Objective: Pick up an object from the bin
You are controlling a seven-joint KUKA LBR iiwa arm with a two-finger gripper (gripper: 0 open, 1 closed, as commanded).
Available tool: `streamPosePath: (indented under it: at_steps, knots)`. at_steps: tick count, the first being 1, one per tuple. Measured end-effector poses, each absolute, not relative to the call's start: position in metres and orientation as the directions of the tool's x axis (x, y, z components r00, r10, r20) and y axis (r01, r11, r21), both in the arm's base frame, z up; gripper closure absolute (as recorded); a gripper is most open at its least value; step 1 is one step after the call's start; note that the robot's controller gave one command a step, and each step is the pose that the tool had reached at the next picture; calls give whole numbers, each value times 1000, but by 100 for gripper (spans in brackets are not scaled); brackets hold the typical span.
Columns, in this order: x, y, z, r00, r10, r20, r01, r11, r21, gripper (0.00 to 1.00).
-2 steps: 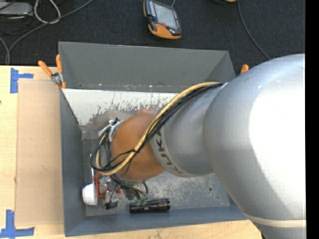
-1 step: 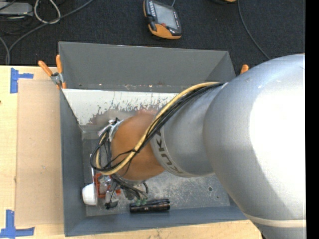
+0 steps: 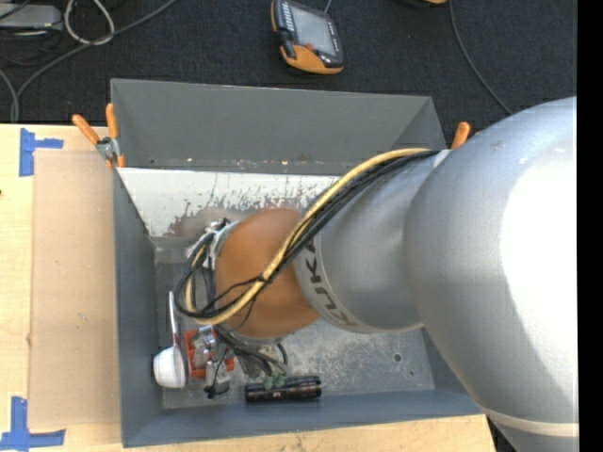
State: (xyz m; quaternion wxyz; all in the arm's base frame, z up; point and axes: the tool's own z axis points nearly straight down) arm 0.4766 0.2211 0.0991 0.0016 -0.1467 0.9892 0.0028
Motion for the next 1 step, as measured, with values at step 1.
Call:
streamPosePath:
  at_steps: [1]
  knots:
    - [476, 221, 144, -957, -290, -4, -290, 957, 5, 100]
